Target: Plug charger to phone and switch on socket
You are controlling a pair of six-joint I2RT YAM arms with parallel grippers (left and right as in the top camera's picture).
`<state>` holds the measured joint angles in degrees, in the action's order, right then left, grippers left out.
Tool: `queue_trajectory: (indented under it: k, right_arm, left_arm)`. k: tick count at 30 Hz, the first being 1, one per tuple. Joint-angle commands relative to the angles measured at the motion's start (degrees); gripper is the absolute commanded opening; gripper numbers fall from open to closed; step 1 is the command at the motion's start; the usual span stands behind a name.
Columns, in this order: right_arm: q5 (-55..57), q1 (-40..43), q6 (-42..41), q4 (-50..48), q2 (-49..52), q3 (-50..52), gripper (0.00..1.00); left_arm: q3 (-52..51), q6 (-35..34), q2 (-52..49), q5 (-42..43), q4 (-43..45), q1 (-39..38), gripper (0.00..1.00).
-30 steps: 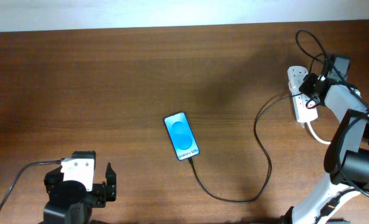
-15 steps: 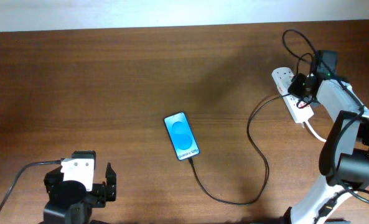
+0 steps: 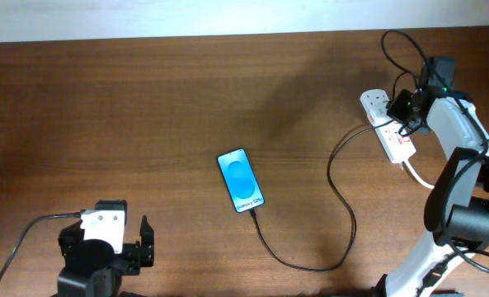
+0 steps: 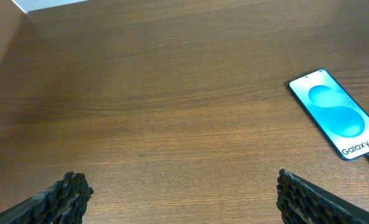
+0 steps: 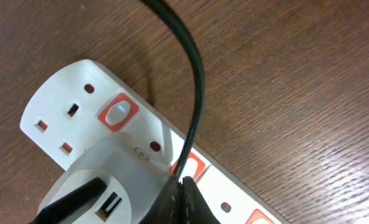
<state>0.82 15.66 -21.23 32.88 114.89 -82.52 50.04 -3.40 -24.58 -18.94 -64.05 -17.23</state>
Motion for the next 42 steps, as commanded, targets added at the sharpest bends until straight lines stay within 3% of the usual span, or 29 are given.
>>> queue_trajectory:
  k: [1, 16, 20, 42]
  right_arm:
    - [-1.7, 0.1, -0.7, 0.0, 1.6, -1.0, 0.04]
    - [-2.8, 0.1, -0.6, -0.9, 3.8, -0.1, 0.04]
    - [-2.7, 0.8, -0.6, -0.1, 3.4, -3.9, 0.04]
    - [-4.9, -1.6, -0.2, -0.8, 3.6, 1.6, 0.04]
  left_arm:
    - [1.0, 0.9, 0.2, -0.8, 0.2, 0.1, 0.99]
    - [1.0, 0.9, 0.2, -0.8, 0.1, 0.1, 0.99]
    - [1.0, 0.9, 0.2, -0.8, 0.1, 0.1, 0.99]
    - [1.0, 0.9, 0.2, -0.8, 0.1, 0.1, 0.99]
